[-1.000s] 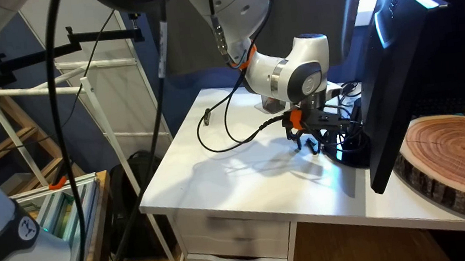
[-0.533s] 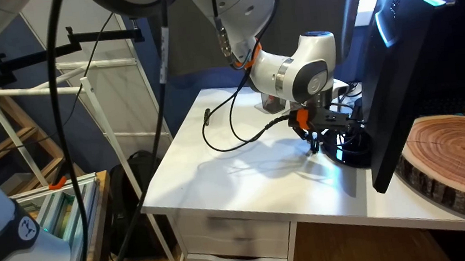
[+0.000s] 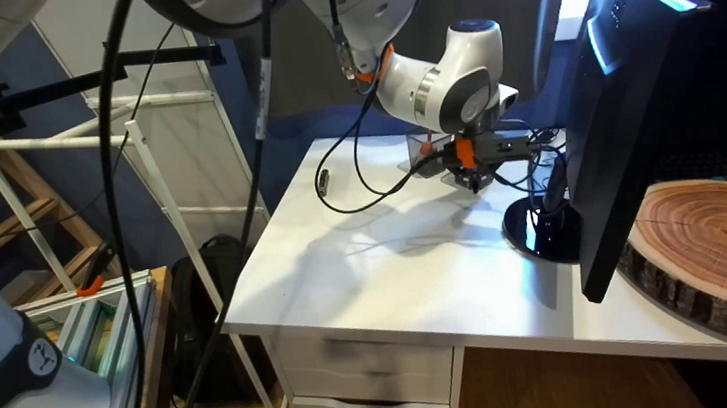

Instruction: Pick up the small black object on the right and put it in the basket on the left

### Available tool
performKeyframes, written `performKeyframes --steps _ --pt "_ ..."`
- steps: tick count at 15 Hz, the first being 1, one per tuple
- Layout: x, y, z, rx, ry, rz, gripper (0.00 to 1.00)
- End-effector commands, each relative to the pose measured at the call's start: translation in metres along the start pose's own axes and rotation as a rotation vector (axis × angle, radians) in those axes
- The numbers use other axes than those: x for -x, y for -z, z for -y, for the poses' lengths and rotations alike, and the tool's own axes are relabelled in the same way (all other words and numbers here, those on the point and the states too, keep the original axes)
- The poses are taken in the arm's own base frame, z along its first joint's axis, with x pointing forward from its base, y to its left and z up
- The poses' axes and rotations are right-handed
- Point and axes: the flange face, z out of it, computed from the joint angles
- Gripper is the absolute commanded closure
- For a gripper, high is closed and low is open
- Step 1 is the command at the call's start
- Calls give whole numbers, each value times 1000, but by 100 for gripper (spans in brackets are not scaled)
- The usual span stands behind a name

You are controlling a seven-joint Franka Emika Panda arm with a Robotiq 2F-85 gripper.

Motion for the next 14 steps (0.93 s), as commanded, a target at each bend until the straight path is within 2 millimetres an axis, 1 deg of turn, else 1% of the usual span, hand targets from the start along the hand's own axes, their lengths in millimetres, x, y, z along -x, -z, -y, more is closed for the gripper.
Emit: performKeyframes --steps 1,4,5,6,7,8,9,10,11,12,14 --pt "-31 58 11 -41 193 -60 97" --pt "-48 119 24 -41 356 -133 97" --pt "-44 139 23 -34 407 -166 97" --pt "-50 155 22 -26 454 -211 97" --pt "-51 166 21 -21 479 -247 97" --pt "-62 144 14 -14 406 -212 87" --pt "-61 158 12 -12 436 -234 87" --pt "-59 166 12 -9 452 -239 87" --pt "-62 158 11 -3 455 -228 97" --pt "-71 145 10 15 485 -236 97" --pt "-90 126 9 27 511 -255 97"
